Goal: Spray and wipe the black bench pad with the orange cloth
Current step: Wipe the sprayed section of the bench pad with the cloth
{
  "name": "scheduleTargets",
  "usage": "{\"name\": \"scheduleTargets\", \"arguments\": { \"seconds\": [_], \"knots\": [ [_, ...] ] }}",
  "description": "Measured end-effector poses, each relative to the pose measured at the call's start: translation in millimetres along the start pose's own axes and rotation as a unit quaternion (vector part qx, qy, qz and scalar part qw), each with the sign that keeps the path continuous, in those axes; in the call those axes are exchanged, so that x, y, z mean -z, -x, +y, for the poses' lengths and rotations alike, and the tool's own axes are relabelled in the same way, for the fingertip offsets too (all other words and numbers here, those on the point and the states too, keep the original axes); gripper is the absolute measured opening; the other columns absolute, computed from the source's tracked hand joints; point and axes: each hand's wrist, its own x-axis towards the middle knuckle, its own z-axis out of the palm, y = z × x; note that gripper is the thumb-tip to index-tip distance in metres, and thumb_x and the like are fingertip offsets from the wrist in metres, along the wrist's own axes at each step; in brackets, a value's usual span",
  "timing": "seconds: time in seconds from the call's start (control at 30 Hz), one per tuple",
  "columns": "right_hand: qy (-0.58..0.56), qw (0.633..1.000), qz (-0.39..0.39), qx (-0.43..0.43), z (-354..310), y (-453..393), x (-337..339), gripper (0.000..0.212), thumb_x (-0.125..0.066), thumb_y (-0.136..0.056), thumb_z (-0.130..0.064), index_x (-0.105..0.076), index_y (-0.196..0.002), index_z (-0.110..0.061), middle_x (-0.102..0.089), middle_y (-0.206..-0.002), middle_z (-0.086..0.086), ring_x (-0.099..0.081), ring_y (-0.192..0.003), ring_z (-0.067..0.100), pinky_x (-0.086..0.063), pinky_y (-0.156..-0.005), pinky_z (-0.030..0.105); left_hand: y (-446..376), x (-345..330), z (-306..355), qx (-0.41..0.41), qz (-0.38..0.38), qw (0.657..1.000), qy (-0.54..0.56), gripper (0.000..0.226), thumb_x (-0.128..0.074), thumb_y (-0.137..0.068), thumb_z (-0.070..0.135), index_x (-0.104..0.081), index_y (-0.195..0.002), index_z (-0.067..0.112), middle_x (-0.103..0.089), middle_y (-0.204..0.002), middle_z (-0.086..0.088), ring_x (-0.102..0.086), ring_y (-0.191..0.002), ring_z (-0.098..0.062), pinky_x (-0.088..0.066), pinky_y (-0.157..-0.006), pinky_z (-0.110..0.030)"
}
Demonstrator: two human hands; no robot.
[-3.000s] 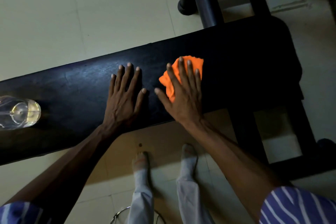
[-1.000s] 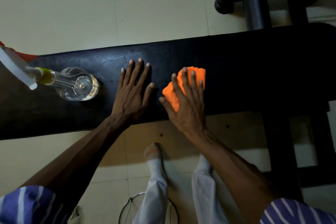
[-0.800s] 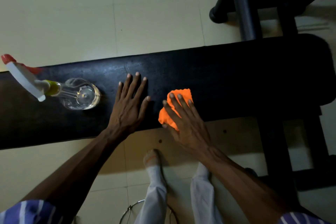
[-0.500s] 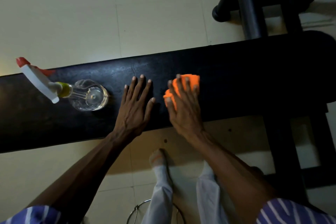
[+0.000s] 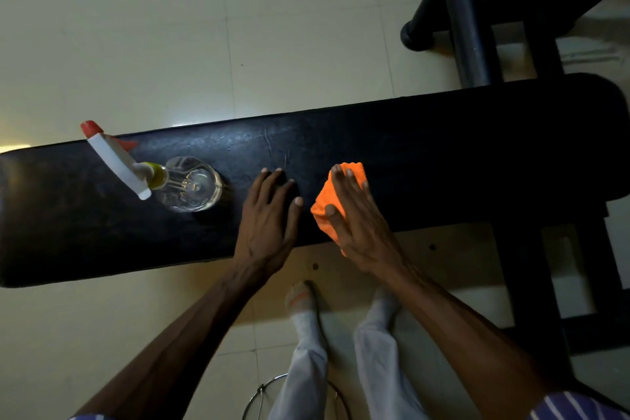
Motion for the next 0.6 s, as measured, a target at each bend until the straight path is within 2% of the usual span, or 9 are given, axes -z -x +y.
{"name": "scheduleTargets", "arguments": {
  "seconds": [0.07,0.17,0.2,0.23,0.27,0.33,0.47,0.5,0.6],
  "knots": [
    [-0.128,0.990,0.020,-0.056,-9.7,-0.5,3.1,0.061,-0.028,-0.111,-0.038,-0.021,-0.167,-0.012,-0.012,-0.173,-0.015,-0.006,-0.163,0.002,-0.004,-0.135,0.033,8.4,-4.5,14.0,0.000,0.000,1.000,0.017,0.042,-0.043,-0.108,0.037,-0.065,-0.131,0.010,-0.054,-0.146,-0.012,-0.038,-0.145,-0.030,-0.031,-0.123,-0.046],
    [-0.310,0.933,0.078,-0.167,-18.8,-6.0,18.3,0.059,-0.025,-0.110,-0.041,-0.036,-0.162,-0.017,-0.035,-0.155,-0.044,-0.032,-0.150,-0.013,-0.023,-0.129,0.025,14.7,-14.7,36.1,0.030,-0.016,0.998,0.051,0.049,-0.044,-0.103,0.055,-0.070,-0.118,0.016,-0.055,-0.139,-0.006,-0.045,-0.132,-0.027,-0.040,-0.112,-0.043],
    [-0.356,0.909,0.094,-0.193,-20.3,-8.5,24.0,0.057,-0.024,-0.111,-0.041,-0.039,-0.160,-0.016,-0.048,-0.149,-0.039,-0.041,-0.146,-0.010,-0.028,-0.128,0.029,13.5,-18.3,41.6,0.052,-0.017,0.997,0.060,0.050,-0.049,-0.100,0.059,-0.071,-0.110,0.016,-0.055,-0.136,-0.005,-0.045,-0.129,-0.026,-0.041,-0.109,-0.041],
    [-0.400,0.886,0.105,-0.211,-21.4,-10.2,29.4,0.054,-0.021,-0.114,-0.040,-0.039,-0.159,-0.015,-0.057,-0.146,-0.024,-0.050,-0.142,-0.002,-0.033,-0.127,0.033,10.3,-21.3,45.6,0.076,-0.014,0.995,0.070,0.048,-0.056,-0.096,0.060,-0.069,-0.101,0.015,-0.055,-0.132,-0.006,-0.045,-0.125,-0.026,-0.042,-0.105,-0.038],
    [-0.435,0.865,0.111,-0.225,-22.2,-11.5,35.1,0.053,-0.019,-0.116,-0.039,-0.039,-0.158,-0.015,-0.061,-0.145,-0.009,-0.056,-0.137,0.004,-0.037,-0.125,0.036,5.9,-23.7,48.7,0.097,-0.009,0.992,0.082,0.044,-0.064,-0.093,0.058,-0.065,-0.094,0.014,-0.055,-0.127,-0.007,-0.045,-0.119,-0.025,-0.041,-0.101,-0.037],
    [-0.468,0.840,0.112,-0.251,-24.9,-12.7,47.9,0.056,-0.016,-0.115,-0.041,-0.044,-0.155,-0.013,-0.062,-0.146,0.008,-0.062,-0.132,0.010,-0.042,-0.123,0.036,-3.5,-23.6,53.5,0.124,-0.005,0.986,0.110,0.033,-0.074,-0.091,0.045,-0.055,-0.085,0.018,-0.054,-0.115,-0.007,-0.045,-0.108,-0.024,-0.042,-0.092,-0.037],
    [-0.465,0.837,0.102,-0.271,-38.4,-11.1,72.0,0.052,-0.022,-0.115,-0.037,-0.053,-0.145,-0.008,-0.063,-0.144,0.015,-0.061,-0.135,0.023,-0.045,-0.119,0.043,-5.1,-7.9,60.2,0.182,-0.022,0.958,0.222,0.022,-0.072,-0.094,0.027,-0.055,-0.085,0.017,-0.057,-0.083,0.003,-0.052,-0.075,-0.006,-0.045,-0.070,-0.029],
    [-0.457,0.842,0.096,-0.269,-43.1,-9.9,77.5,0.049,-0.026,-0.115,-0.034,-0.054,-0.144,-0.007,-0.063,-0.143,0.015,-0.061,-0.134,0.025,-0.047,-0.117,0.045,0.1,-1.3,63.0,0.205,-0.035,0.943,0.259,0.021,-0.071,-0.096,0.026,-0.055,-0.088,0.014,-0.057,-0.081,0.003,-0.052,-0.071,-0.002,-0.046,-0.067,-0.026],
    [-0.421,0.869,0.067,-0.252,-60.1,-7.0,87.5,0.041,-0.036,-0.114,-0.029,-0.056,-0.142,-0.005,-0.064,-0.142,0.014,-0.062,-0.132,0.025,-0.052,-0.110,0.045,25.1,21.4,67.1,0.244,-0.023,0.916,0.319,0.021,-0.069,-0.098,0.017,-0.054,-0.087,0.009,-0.054,-0.078,0.001,-0.048,-0.071,-0.005,-0.044,-0.068,-0.034]
  ]
}}
